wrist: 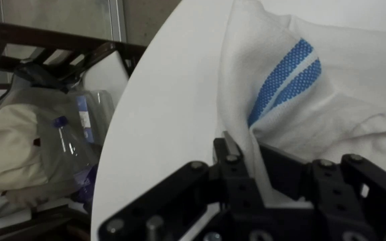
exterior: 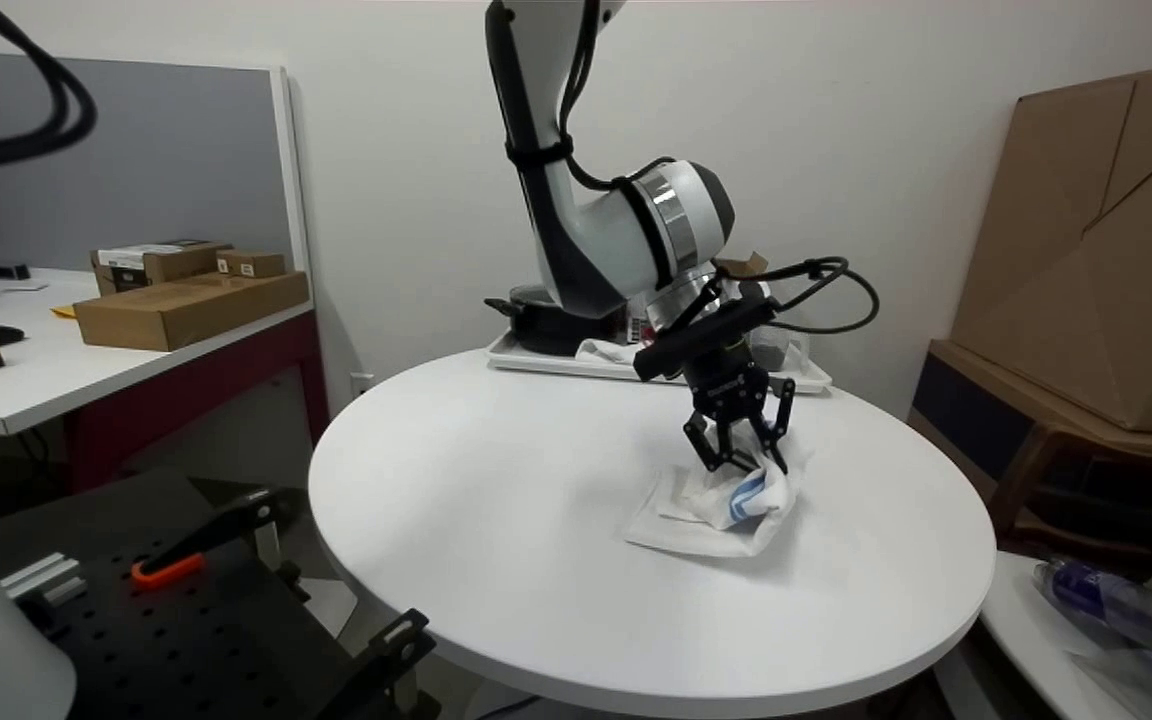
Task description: Use the white towel to wipe the table
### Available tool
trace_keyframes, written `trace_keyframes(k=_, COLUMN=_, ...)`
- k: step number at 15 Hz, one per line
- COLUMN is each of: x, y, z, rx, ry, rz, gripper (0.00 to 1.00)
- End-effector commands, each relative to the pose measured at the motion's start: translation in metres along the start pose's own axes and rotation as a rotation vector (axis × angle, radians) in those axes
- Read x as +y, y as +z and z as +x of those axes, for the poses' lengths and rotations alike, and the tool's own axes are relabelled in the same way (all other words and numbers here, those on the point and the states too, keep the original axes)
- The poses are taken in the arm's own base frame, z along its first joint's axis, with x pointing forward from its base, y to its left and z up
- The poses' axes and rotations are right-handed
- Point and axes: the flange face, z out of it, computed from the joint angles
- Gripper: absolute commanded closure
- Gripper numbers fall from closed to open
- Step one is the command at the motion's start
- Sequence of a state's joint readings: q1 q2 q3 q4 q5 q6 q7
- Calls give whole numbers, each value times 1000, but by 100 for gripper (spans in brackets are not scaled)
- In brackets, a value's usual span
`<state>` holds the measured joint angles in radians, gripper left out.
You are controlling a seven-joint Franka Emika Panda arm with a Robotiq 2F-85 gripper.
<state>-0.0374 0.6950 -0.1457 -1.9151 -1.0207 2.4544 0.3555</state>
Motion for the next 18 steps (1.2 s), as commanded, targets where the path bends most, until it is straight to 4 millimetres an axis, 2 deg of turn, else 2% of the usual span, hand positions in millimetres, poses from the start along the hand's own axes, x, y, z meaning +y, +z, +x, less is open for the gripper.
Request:
trace_keyframes(k=1, x=-11, y=-24, z=44, rx=72, ry=13, rz=-16, gripper=94)
trace_keyframes(k=4, x=-44, y=-43, z=63, rx=106, ry=-32, rz=17, gripper=92)
trace_keyframes(k=5, x=-55, y=-48, z=67, rx=106, ry=-47, rz=37, gripper=64)
trace_keyframes(k=6, x=-65, y=-53, z=69, rx=104, ry=-48, rz=64, gripper=63)
trace_keyframes(k=8, x=-78, y=-64, z=71, rx=91, ry=-44, rz=127, gripper=48)
trace_keyframes(k=10, x=-79, y=-82, z=70, rx=86, ry=-16, rz=191, gripper=34)
trace_keyframes(k=13, x=-72, y=-113, z=63, rx=85, ry=46, rz=278, gripper=11)
trace_keyframes(k=14, x=-69, y=-130, z=55, rx=96, ry=64, rz=306, gripper=5)
trace_keyframes(k=15, x=-66, y=-142, z=48, rx=104, ry=82, rz=327, gripper=1)
trace_keyframes(k=18, x=-74, y=-179, z=17, rx=81, ry=128, rz=376, gripper=0)
